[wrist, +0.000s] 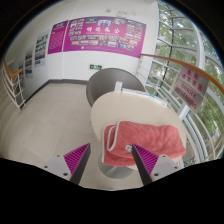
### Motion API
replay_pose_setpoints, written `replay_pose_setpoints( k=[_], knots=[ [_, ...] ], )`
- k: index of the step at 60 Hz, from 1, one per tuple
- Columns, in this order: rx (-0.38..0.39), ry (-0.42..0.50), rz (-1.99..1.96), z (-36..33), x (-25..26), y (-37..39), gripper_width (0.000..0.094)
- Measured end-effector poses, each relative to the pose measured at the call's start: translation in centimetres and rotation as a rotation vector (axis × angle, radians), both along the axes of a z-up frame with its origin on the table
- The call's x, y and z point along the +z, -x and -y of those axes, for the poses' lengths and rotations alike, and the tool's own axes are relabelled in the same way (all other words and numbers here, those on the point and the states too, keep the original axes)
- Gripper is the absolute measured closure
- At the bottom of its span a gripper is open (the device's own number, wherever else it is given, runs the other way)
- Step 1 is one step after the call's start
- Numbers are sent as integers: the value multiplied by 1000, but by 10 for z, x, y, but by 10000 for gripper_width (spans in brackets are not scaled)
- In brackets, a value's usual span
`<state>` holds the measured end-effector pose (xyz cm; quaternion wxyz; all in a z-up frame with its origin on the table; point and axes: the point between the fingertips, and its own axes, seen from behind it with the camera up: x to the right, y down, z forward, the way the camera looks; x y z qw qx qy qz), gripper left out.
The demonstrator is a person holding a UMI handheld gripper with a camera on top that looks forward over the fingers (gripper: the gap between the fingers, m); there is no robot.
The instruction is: Fold towel
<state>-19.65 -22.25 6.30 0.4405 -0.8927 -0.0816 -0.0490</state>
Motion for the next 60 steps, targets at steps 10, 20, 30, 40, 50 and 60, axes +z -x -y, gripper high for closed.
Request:
replay_pose_setpoints(
  k=[10, 20, 30, 40, 50, 60],
  knots=[
    [30, 34, 81, -66, -55, -1, 79],
    [41, 75, 86, -82, -82, 4, 239],
    [91, 69, 68, -75, -77, 15, 666],
    [69, 89, -19, -67, -73, 18, 868],
    [101, 75, -258, -71, -15, 52, 879],
    [92, -25, -470, -101, 86, 31, 879]
  ],
)
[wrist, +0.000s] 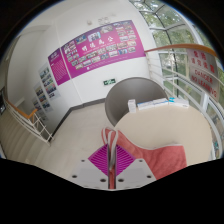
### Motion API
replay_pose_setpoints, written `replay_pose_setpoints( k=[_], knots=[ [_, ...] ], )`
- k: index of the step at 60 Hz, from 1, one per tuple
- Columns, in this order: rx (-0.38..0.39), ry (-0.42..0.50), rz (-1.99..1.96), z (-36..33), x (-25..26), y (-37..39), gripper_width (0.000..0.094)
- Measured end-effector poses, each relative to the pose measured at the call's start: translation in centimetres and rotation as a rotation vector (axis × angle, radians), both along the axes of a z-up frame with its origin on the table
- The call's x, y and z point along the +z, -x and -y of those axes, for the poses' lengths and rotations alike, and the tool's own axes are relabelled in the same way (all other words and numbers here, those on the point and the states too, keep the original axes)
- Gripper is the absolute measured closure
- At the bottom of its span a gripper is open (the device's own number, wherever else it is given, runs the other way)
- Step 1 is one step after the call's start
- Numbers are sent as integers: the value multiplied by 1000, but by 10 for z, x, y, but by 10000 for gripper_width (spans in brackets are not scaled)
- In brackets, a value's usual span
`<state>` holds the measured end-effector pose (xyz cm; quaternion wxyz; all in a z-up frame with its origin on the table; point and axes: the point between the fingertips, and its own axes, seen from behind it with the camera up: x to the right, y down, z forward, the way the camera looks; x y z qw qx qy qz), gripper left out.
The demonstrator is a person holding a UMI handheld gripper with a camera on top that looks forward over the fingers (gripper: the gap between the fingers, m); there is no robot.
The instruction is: Fold towel
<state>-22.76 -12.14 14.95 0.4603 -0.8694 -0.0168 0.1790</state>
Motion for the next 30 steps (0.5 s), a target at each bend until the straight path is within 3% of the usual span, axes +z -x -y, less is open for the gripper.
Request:
replay_pose_setpoints(
  k=[6, 13, 17, 25, 26, 30],
  knots=[
    [-64, -28, 9, -25, 14, -53, 879],
    [-145, 46, 97, -32, -29, -141, 868],
    [-197, 109, 188, -26, -65, -197, 679],
    [-274, 173, 300, -10, -90, -279, 95],
    [-283, 173, 297, -2, -91, -278, 65],
    [-285, 179, 292, 6, -84, -286, 90]
  ],
)
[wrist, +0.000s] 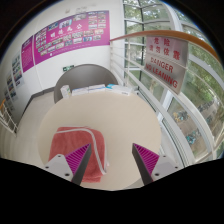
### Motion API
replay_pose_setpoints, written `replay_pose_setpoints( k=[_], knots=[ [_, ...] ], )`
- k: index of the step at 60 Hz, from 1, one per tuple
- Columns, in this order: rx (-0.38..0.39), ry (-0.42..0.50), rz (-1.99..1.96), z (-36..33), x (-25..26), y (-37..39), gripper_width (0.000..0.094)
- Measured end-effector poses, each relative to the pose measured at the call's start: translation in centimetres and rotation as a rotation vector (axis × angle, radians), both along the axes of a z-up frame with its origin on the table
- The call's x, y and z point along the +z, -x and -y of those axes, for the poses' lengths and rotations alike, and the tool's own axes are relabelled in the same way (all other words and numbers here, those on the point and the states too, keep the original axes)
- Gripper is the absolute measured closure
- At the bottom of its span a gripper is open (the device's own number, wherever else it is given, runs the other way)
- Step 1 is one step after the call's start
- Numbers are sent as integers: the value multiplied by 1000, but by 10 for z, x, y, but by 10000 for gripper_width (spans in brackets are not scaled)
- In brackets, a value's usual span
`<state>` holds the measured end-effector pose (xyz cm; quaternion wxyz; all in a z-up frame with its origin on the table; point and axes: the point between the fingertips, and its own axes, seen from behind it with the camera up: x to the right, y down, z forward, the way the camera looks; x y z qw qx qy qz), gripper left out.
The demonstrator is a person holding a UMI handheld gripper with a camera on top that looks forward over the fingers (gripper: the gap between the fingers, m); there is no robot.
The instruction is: Fold towel
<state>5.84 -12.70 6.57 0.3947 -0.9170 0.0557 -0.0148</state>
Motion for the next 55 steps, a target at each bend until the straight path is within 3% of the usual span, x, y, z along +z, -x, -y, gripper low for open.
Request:
replay_pose_setpoints(
  k=[19, 33, 55],
  knots=[
    [78, -66, 88, 52, 86, 43, 82],
    [58, -137, 123, 121, 156, 96, 80],
    [34, -158, 139, 204, 182, 127, 82]
  ],
)
